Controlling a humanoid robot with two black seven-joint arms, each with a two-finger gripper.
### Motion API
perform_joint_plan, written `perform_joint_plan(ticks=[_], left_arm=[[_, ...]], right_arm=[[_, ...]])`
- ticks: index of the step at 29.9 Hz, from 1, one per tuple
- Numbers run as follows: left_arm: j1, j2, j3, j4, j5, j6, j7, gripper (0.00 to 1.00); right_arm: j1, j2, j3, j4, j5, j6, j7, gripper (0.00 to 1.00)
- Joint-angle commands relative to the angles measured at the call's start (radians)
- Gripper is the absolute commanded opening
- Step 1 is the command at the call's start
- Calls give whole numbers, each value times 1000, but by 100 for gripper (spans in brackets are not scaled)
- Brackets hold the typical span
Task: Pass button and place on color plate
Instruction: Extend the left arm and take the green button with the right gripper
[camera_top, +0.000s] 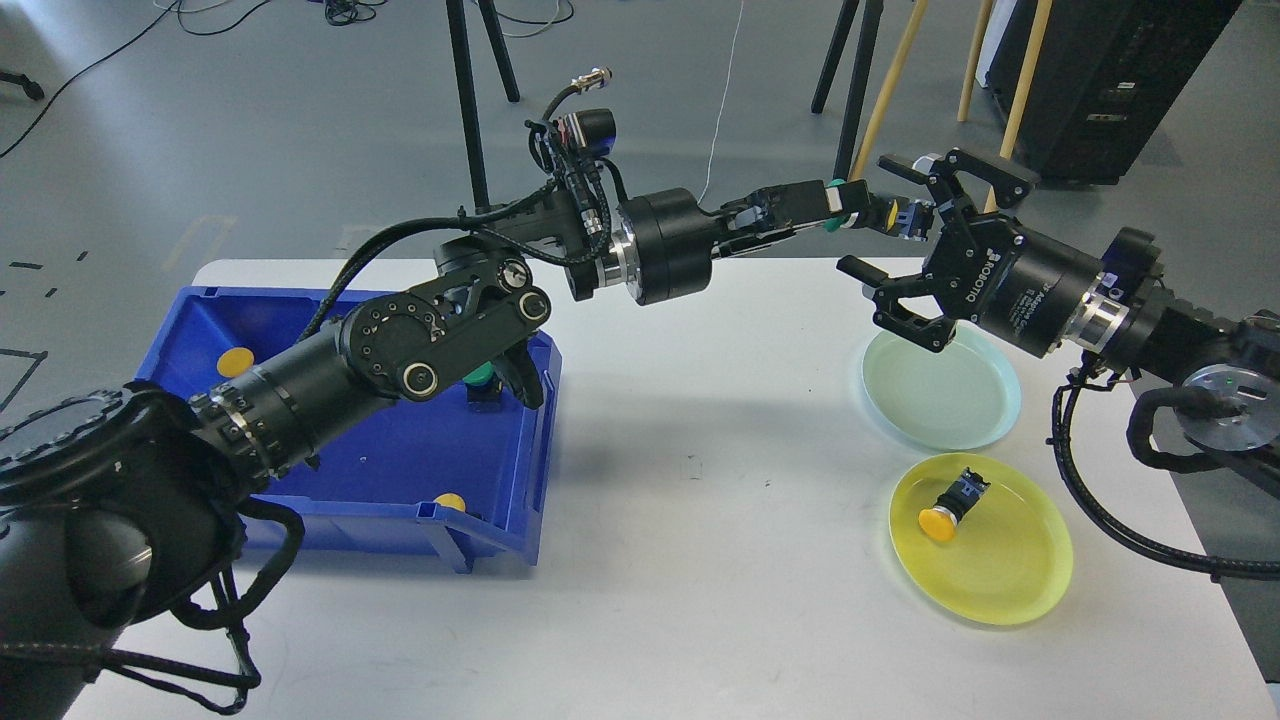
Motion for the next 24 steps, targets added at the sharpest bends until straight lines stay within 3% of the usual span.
perform_joint_plan(ticks=[1, 6, 13, 18, 21, 24], left_arm=[[0, 1, 0, 0, 0, 0, 0, 5], [0, 0, -2, 3, 0, 0, 0, 5], [2, -2, -2, 5, -2, 9, 0, 10], [3, -3, -3, 5, -20, 54, 0, 66], [3, -3, -3, 5, -22, 51, 0, 79], [3, -3, -5, 5, -22, 48, 0, 82]], right_arm=[[0, -1, 0, -1, -2, 0, 0, 14], [0, -1, 0, 4, -2, 0, -3, 1], [-2, -7, 0, 13, 0, 0, -14, 0], [-13, -10, 0, 13, 2, 0, -19, 0], [-17, -20, 0, 13, 2, 0, -19, 0], [-20, -27, 1, 12, 2, 0, -19, 0]])
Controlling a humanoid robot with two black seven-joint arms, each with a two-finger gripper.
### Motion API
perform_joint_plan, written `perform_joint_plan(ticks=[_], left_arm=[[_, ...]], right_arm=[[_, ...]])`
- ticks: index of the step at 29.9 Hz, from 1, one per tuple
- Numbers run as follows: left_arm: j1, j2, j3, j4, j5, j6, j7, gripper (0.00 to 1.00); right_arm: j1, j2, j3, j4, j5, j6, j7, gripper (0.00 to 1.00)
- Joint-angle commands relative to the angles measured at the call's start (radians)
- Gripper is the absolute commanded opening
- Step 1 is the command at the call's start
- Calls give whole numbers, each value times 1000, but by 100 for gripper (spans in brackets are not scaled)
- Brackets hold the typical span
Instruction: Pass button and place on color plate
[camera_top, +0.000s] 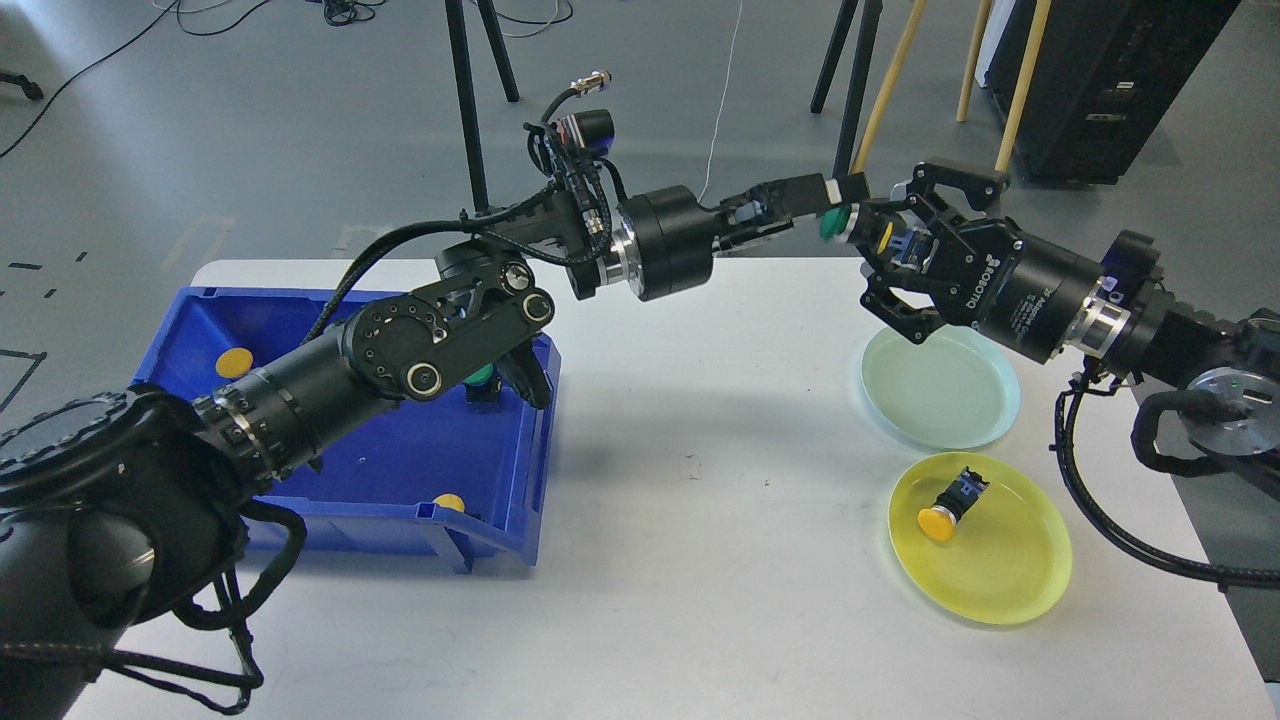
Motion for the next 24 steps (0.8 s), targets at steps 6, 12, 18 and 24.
perform_joint_plan(ticks=[6, 12, 18, 24], left_arm=[[0, -1, 3, -4, 4, -10, -1, 82], [2, 1, -5, -4, 2, -4, -1, 82], [5, 16, -9, 2, -132, 1, -1, 84], [28, 142, -58, -4, -356, -31, -1, 88]], right_arm=[[-37, -14, 22, -1, 10, 0, 5, 0], [-65, -30, 33, -94, 94, 0, 12, 0], [-88, 64, 1, -419, 16, -24, 10, 0], [-88, 222, -16, -579, -419, -291, 19, 0]])
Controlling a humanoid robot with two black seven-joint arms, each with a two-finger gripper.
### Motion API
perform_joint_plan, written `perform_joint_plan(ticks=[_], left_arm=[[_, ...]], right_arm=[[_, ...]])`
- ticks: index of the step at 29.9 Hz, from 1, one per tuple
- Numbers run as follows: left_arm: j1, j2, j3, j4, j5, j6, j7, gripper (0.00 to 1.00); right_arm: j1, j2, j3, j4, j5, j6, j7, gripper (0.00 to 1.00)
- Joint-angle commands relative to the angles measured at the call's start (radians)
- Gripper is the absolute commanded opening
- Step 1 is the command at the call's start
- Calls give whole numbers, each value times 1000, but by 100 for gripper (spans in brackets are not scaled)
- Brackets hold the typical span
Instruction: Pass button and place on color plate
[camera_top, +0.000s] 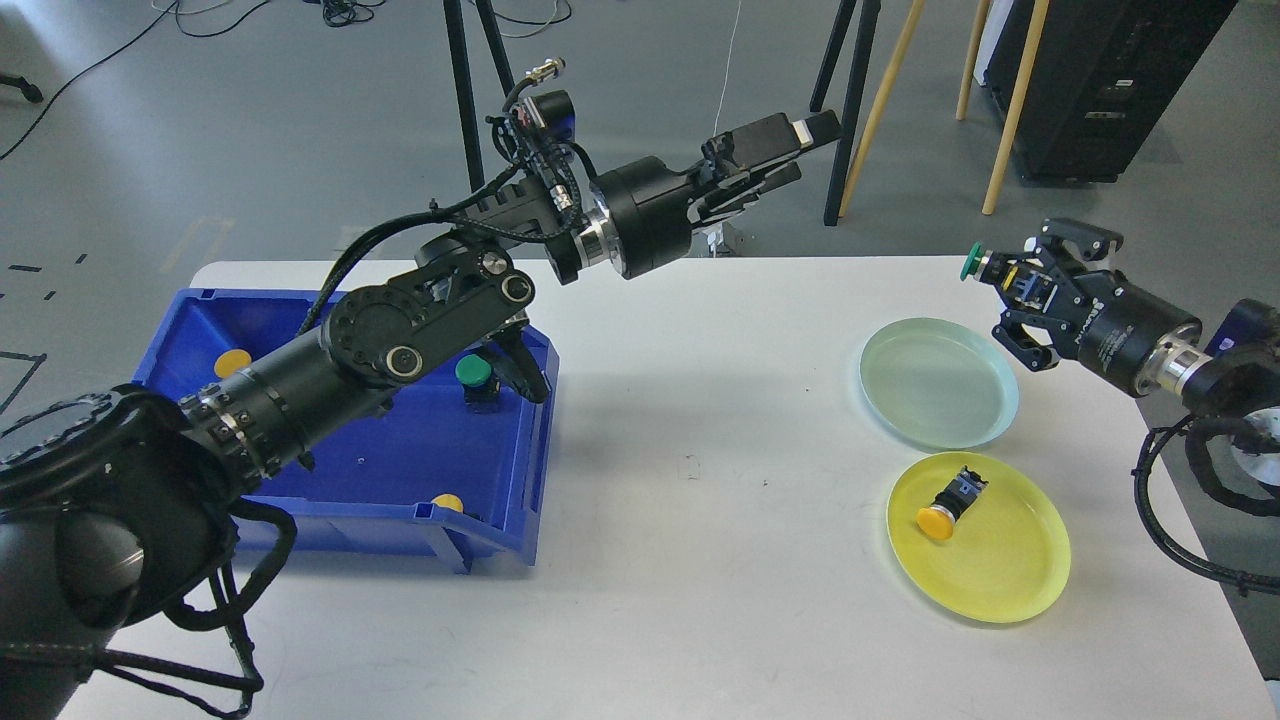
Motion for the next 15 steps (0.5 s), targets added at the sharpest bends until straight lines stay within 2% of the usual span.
perform_joint_plan(ticks=[1, 4, 9, 10, 13, 15], left_arm=[[16, 93, -40, -11, -136, -48, 0, 89], [28, 156, -65, -11, -227, -192, 0, 92], [62, 222, -72, -13, -270, -194, 0, 94], [64, 230, -72, -13, -270, -194, 0, 94], [76, 251, -71, -13, -271, -194, 0, 94], [87, 264, -71, -5, -273, -194, 0, 95]], right_arm=[[-4, 89, -6, -72, -261, -173, 6, 0], [-5, 163, -29, -140, -424, -277, 6, 0], [1, 230, -117, -223, -527, -333, 4, 2], [4, 230, -138, -224, -527, -334, 4, 11], [7, 232, -164, -230, -524, -362, 6, 48], [8, 233, -161, -224, -518, -397, 9, 69]])
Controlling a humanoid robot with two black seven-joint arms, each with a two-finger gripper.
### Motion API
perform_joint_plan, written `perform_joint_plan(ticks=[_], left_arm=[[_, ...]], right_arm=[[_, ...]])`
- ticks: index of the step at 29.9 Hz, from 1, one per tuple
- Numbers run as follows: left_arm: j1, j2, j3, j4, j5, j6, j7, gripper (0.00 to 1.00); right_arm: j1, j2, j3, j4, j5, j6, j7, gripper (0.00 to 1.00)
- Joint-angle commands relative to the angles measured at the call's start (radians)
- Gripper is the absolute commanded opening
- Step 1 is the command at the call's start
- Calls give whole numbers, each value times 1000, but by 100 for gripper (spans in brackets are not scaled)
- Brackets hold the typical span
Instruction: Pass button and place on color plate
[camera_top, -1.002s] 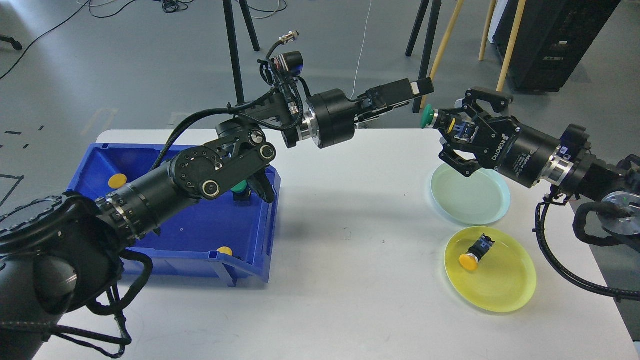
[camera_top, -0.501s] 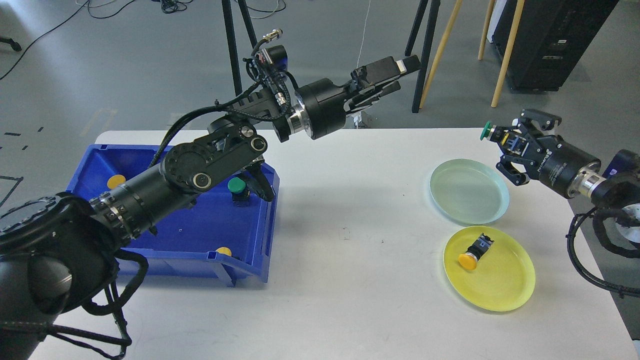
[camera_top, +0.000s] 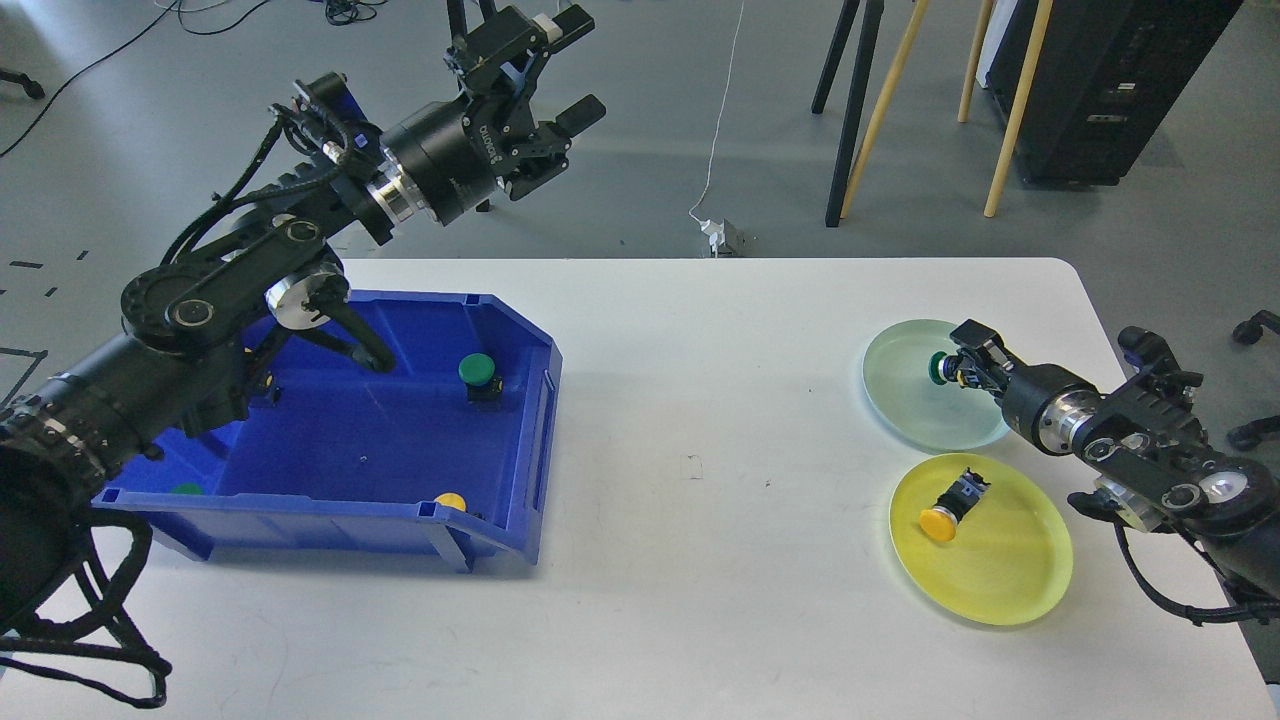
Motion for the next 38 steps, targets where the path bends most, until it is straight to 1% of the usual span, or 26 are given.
perform_joint_plan(ticks=[1, 2, 9, 13, 16, 18, 22, 24, 26, 29, 32, 35, 38], left_arm=[[18, 24, 2, 14, -2, 0, 0, 97], [27, 30, 2, 19, -4, 0, 0, 98], [85, 82, 4, 77, -5, 0, 0, 100], [91, 100, 2, 88, -18, 0, 0, 100], [93, 125, -7, 89, -143, 0, 0, 100], [91, 130, -12, 92, -264, 0, 0, 100], [81, 143, -15, 112, -360, 0, 0, 100], [79, 143, -18, 114, -364, 0, 0, 100], [79, 143, -24, 114, -366, 0, 0, 100], [81, 143, -32, 108, -366, 0, 0, 100], [84, 142, -39, 104, -366, 0, 0, 100], [84, 142, -49, 104, -367, 0, 0, 100], [84, 142, -64, 104, -367, 0, 0, 100]], right_arm=[[5, 2, -4, 8, 6, -50, 3, 88], [5, -2, -4, 16, 8, -52, 3, 100], [19, -68, 40, 71, 14, -44, 2, 99], [20, -73, 62, 86, 16, -33, 2, 99], [19, -77, 167, 140, 42, -1, 0, 99], [17, -87, 275, 183, 124, 90, -1, 99], [6, -123, 509, 270, 391, 389, -7, 99], [2, -123, 582, 284, 535, 512, -9, 99], [0, -113, 610, 281, 676, 512, -9, 99], [2, -90, 617, 274, 790, 512, -7, 99], [14, -16, 622, 272, 793, 512, -6, 99], [22, 64, 657, 252, 793, 512, 6, 99], [22, 90, 717, 238, 793, 512, 8, 99]])
